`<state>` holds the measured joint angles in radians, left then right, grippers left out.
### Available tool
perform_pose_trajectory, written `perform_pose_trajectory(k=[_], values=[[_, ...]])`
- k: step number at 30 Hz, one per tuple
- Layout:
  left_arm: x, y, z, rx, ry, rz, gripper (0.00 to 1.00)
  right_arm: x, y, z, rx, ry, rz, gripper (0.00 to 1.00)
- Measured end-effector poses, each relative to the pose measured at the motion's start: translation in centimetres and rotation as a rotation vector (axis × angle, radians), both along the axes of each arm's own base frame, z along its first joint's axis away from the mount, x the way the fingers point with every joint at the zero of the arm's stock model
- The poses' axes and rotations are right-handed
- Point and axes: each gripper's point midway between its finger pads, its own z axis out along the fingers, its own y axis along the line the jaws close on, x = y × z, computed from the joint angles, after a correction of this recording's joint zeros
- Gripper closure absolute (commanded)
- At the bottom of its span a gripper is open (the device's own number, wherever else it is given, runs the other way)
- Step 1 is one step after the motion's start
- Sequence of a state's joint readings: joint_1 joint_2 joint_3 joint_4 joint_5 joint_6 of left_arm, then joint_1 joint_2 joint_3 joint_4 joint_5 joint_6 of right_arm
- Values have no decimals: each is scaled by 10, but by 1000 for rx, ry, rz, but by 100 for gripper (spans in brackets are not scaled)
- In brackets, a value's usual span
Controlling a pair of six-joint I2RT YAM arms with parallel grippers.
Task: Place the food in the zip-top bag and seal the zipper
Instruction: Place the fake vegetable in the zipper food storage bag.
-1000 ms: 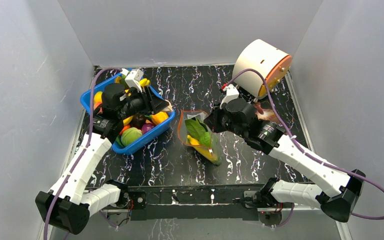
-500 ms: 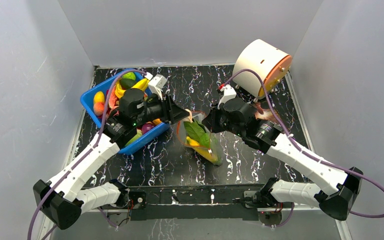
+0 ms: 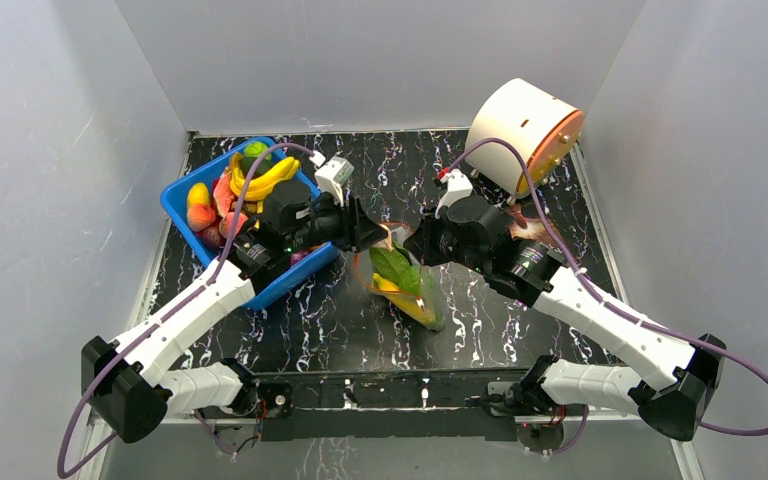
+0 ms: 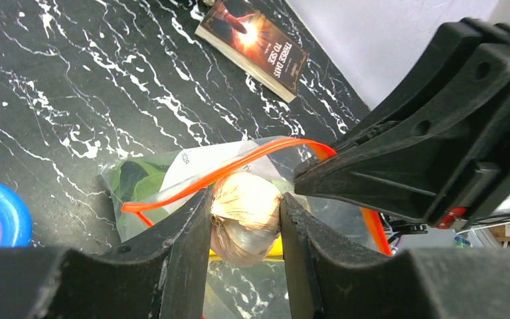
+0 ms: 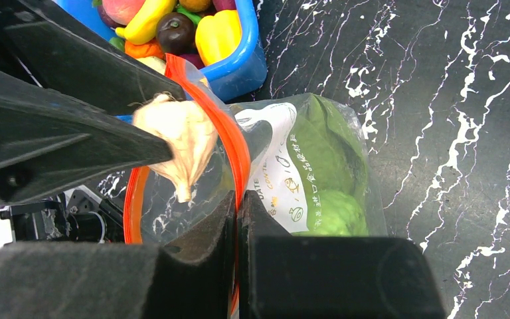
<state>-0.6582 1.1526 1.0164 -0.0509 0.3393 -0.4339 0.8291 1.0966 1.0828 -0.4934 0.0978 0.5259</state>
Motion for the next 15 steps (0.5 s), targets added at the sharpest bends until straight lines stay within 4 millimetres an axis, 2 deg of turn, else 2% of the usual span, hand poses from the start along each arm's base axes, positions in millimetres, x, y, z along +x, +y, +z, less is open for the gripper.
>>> perform_pose_trajectory(k=[3,10,13,15], values=[[1,-2,-9,22,8,0,66,0,0,0,0,0,0,100],[0,-3,-25,68,1,-1,63,-1,1,0,6,7,1,100],[0,-3,-27,76,-5,-2,53,-2,2,0,13,13,2,100],[0,-3,-27,78,-11,-3,50,-2,2,0,16,16,2,100]])
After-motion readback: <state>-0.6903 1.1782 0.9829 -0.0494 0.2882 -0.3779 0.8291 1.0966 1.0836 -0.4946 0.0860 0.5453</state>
